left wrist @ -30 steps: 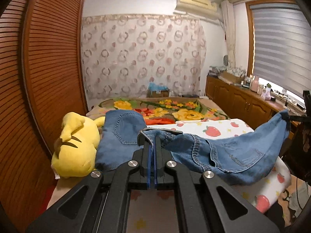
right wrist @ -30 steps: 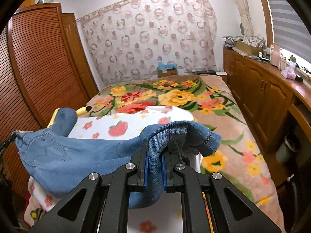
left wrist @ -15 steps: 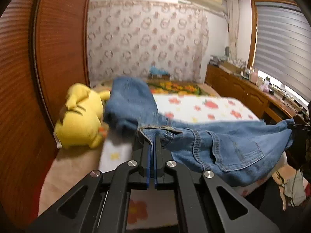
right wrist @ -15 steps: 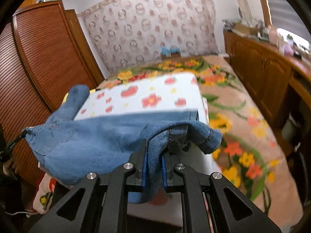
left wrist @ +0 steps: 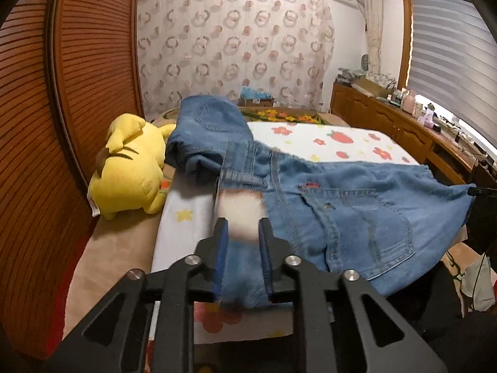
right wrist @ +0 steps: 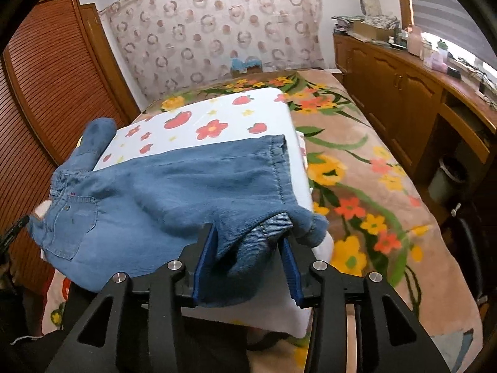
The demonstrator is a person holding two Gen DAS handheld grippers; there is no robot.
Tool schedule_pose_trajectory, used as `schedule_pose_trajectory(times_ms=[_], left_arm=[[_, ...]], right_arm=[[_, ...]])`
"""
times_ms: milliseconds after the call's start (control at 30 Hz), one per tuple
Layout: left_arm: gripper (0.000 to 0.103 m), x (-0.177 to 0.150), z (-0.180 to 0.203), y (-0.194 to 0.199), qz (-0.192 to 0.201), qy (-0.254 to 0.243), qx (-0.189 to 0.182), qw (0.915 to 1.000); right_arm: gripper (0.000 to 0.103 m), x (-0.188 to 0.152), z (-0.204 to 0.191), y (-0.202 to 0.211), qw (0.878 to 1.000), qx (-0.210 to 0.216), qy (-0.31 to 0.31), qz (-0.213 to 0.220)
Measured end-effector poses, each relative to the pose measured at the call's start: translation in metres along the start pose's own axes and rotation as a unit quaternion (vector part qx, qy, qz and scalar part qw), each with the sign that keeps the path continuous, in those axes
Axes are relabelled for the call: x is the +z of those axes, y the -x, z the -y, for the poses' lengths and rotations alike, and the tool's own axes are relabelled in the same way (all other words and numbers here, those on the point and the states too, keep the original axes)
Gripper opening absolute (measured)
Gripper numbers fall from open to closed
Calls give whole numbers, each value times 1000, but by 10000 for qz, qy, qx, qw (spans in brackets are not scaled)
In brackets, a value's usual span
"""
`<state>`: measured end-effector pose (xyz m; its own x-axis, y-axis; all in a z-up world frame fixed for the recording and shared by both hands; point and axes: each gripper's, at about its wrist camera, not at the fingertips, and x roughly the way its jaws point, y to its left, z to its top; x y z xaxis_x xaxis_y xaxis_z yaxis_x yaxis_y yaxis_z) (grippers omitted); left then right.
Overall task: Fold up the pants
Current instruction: 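Open both tools and release the folded jeans on the bed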
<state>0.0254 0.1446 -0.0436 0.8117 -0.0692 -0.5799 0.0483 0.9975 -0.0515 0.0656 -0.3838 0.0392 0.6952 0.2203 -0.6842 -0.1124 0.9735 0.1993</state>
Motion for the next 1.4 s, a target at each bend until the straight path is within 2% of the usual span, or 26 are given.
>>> schedule_pose_trajectory(times_ms=[167,200,233,567,733,900,1233,1400], left_arm=[[64,4,4,7,128,-13,-124,9998],[79,4,7,8,149,-34,-146,9998],[82,4,9,8,171,-39,-188,9997],[82,5,49,-8,164,-139,-473,9987],[82,2,74,-22,74,-234,-711,9972],[82,-4,97,-35,-88,-398,-854,9955],[82,-17,116,-54,-387,-411,-1039,9930],[82,-21,120,-57,-462,-446,-1069,9922]], right_arm=[[44,-8,3,6,10000,-8,-41,37],[44,-9,6,6,10000,-8,-46,58],[44,-10,6,6,9999,-30,-52,81],[45,-16,20,2,9998,-66,-147,100],[45,-21,20,-2,9995,-217,-134,167],[45,-27,16,-16,9997,-182,-130,10],[46,-26,18,-22,9997,-174,-141,-79],[46,-19,11,-24,9998,-188,63,-48]])
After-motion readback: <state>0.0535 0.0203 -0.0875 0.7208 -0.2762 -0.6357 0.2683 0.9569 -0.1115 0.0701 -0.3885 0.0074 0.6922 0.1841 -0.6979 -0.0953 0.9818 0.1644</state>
